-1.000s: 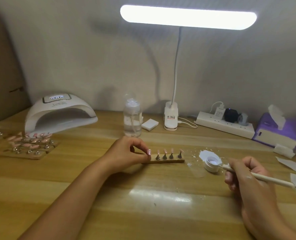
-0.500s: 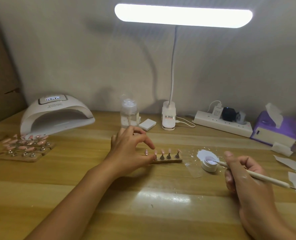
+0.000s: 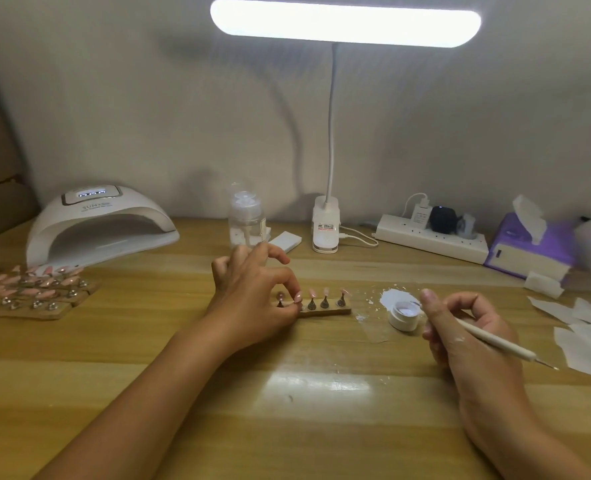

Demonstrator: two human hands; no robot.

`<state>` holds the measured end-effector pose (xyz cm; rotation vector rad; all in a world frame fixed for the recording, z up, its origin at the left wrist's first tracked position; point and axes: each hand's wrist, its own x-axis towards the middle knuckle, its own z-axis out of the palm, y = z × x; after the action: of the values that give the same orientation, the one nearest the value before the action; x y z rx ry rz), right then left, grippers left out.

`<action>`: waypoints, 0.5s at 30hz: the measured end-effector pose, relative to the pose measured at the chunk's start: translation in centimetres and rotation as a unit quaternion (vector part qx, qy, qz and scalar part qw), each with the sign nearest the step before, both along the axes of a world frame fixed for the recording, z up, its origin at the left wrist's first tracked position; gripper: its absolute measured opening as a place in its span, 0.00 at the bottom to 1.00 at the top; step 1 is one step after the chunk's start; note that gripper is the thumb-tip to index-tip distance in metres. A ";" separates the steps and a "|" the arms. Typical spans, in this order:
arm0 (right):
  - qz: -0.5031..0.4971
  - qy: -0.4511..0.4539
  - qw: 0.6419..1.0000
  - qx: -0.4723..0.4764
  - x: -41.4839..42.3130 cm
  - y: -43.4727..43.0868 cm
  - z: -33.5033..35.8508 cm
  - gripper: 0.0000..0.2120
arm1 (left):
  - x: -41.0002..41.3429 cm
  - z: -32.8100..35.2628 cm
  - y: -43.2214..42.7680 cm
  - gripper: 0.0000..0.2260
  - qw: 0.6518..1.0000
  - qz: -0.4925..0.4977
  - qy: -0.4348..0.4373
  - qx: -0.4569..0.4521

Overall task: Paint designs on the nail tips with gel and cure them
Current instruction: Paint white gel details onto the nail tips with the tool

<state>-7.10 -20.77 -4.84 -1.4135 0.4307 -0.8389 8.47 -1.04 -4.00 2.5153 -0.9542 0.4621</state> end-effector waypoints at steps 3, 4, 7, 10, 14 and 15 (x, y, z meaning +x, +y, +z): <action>-0.025 -0.004 0.999 -0.035 -0.1 -0.5 0.3 0.06 | -0.2 0.1 0.1 0.06 0.999 -0.022 -0.044 0.009; -0.035 0.000 0.998 -0.047 -0.1 -0.7 0.5 0.04 | -0.3 0.1 0.0 0.06 0.998 -0.028 -0.052 0.008; -0.046 0.014 0.996 -0.080 -0.4 -1.5 0.9 0.03 | -0.7 0.2 -0.2 0.06 0.996 -0.038 -0.075 -0.010; -0.042 0.044 0.991 -0.117 -0.5 -2.0 1.2 0.07 | -1.5 1.0 -0.5 0.06 0.992 -0.035 -0.102 -0.058; -0.038 0.073 0.990 -0.114 -0.5 -2.2 1.1 0.07 | -3.9 1.9 -2.8 0.03 0.984 -0.106 -0.045 -0.137; -0.034 0.079 0.990 -0.110 -0.4 -2.1 1.0 0.07 | -4.7 1.8 -3.6 0.02 0.980 -0.137 -0.005 -0.144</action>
<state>-7.49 -22.88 -3.80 -1.6847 0.5216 -0.8534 3.82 -4.61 -2.24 2.0877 -1.1292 0.4872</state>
